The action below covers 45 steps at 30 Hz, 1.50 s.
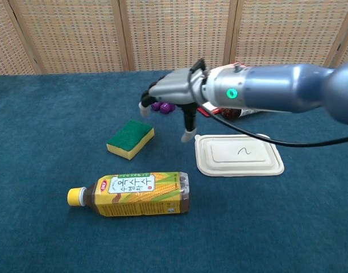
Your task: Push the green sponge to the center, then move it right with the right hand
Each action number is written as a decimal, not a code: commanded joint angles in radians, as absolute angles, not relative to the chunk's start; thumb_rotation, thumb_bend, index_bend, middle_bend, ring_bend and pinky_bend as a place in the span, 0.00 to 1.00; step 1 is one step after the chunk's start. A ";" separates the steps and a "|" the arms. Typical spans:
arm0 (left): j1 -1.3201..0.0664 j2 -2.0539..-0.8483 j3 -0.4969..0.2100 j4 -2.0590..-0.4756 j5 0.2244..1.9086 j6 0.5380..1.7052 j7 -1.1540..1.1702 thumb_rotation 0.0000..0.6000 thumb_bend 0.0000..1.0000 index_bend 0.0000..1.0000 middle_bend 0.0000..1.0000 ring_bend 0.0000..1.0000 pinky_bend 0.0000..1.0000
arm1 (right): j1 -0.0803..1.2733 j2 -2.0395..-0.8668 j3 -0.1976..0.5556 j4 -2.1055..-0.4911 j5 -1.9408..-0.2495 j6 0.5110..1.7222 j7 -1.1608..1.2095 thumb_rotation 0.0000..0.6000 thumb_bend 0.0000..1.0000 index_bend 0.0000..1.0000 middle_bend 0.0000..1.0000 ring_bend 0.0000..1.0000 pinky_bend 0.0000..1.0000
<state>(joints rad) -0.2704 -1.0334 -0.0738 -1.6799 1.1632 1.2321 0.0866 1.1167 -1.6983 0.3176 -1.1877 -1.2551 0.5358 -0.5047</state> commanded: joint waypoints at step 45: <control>-0.290 -1.061 -0.103 -1.605 1.111 1.129 0.067 1.00 0.07 0.00 0.00 0.00 0.00 | 1.376 -2.082 0.271 -0.622 -1.219 0.496 -0.300 1.00 0.26 0.19 0.49 0.33 0.32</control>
